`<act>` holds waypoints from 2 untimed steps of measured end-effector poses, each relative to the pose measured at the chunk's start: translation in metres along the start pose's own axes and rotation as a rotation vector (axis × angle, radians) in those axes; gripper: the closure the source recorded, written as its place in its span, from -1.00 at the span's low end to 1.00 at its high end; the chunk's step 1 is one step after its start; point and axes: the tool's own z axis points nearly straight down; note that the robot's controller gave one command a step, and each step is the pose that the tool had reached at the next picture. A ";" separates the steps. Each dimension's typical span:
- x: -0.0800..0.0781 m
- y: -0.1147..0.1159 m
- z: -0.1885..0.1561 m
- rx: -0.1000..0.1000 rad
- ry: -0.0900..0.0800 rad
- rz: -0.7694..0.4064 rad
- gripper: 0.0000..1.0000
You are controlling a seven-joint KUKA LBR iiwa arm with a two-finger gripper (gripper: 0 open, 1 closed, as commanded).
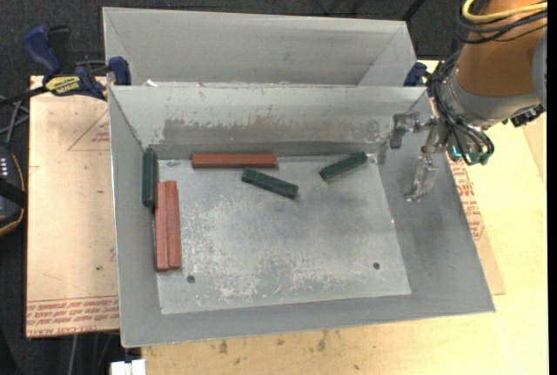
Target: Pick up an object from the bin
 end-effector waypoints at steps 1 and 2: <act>-0.008 0.010 0.047 0.002 -0.008 -0.015 -1.00; -0.016 0.027 0.075 -0.002 0.005 -0.213 -1.00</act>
Offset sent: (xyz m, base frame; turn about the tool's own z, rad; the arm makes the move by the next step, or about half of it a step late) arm 0.0281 0.0399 -0.0662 -0.4030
